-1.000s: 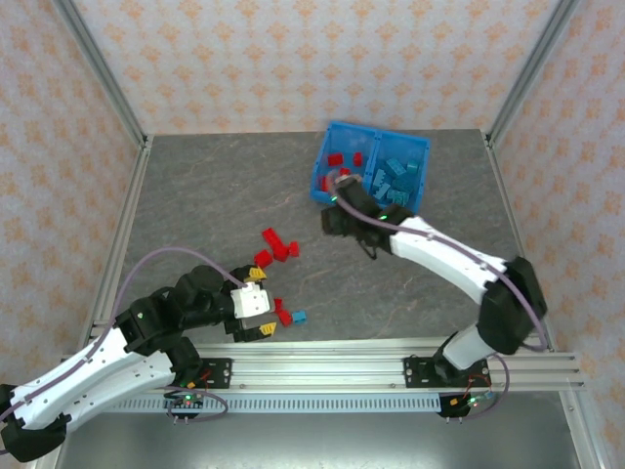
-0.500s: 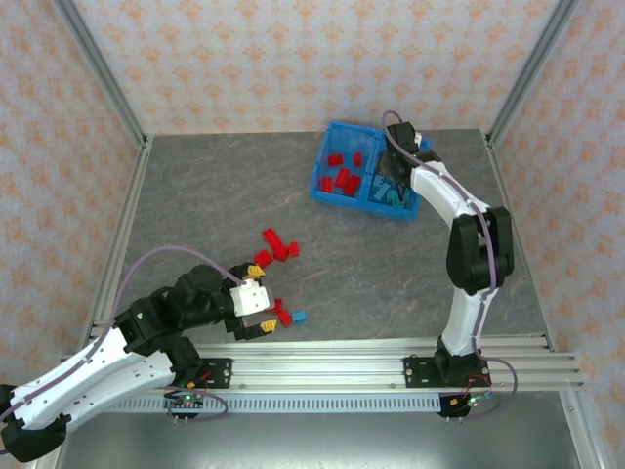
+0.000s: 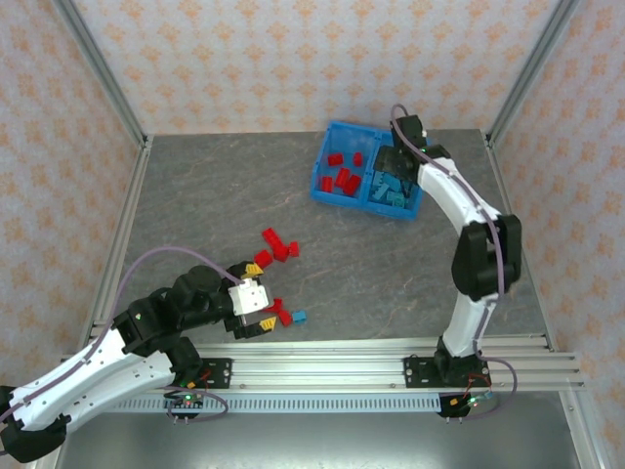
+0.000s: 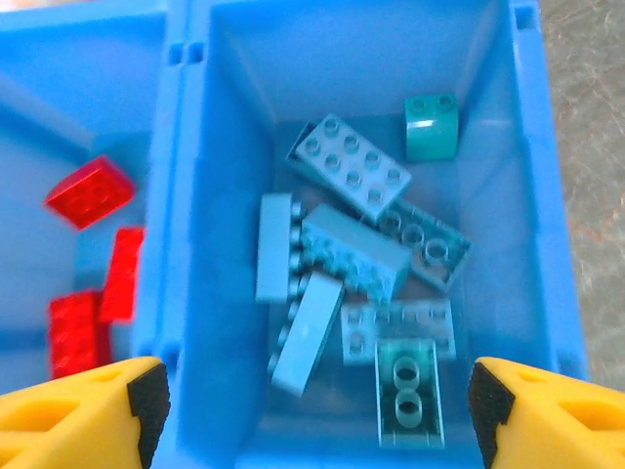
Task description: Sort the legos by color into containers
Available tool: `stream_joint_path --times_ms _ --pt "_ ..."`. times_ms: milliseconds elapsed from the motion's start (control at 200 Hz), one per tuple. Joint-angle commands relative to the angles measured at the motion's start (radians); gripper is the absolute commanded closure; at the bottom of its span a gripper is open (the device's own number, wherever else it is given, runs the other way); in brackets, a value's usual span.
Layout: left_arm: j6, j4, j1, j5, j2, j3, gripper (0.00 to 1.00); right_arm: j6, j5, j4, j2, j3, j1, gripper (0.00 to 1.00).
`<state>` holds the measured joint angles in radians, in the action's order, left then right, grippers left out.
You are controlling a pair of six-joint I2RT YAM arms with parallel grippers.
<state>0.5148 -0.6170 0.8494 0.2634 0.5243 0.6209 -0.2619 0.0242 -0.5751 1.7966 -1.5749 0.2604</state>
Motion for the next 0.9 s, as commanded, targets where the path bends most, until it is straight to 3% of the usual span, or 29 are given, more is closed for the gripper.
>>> stream_joint_path --times_ms 0,75,175,335,405,495,596,651,896 --pt "0.016 -0.017 -0.002 -0.064 -0.029 0.036 0.00 -0.001 0.118 0.000 -0.222 0.167 0.084 0.19" --pt "0.015 -0.018 -0.004 -0.112 -0.034 0.032 0.00 0.016 0.165 0.060 -0.370 0.340 0.183 0.18" --pt "-0.084 0.038 -0.013 -0.219 -0.015 0.032 0.00 -0.038 0.164 0.074 -0.517 0.507 0.306 0.18" --pt "-0.499 0.089 -0.015 -0.553 0.133 0.118 0.00 -0.151 0.199 0.114 -0.717 0.695 0.461 0.18" --pt "-0.614 0.055 -0.029 -0.621 0.235 0.148 0.00 -0.176 0.226 0.107 -0.786 0.730 0.515 0.17" --pt "-0.651 0.054 -0.088 -0.546 0.349 0.161 0.01 -0.180 0.212 0.043 -0.855 0.731 0.559 0.17" --pt "-0.632 0.110 -0.219 -0.281 0.436 0.136 0.04 -0.173 0.186 -0.011 -0.915 0.730 0.568 0.16" --pt "-0.630 0.125 -0.285 -0.196 0.500 0.141 0.07 -0.164 0.176 -0.029 -0.936 0.729 0.568 0.16" --pt "-0.574 0.135 -0.364 -0.127 0.831 0.241 0.10 -0.135 0.157 -0.041 -0.941 0.717 0.568 0.16"
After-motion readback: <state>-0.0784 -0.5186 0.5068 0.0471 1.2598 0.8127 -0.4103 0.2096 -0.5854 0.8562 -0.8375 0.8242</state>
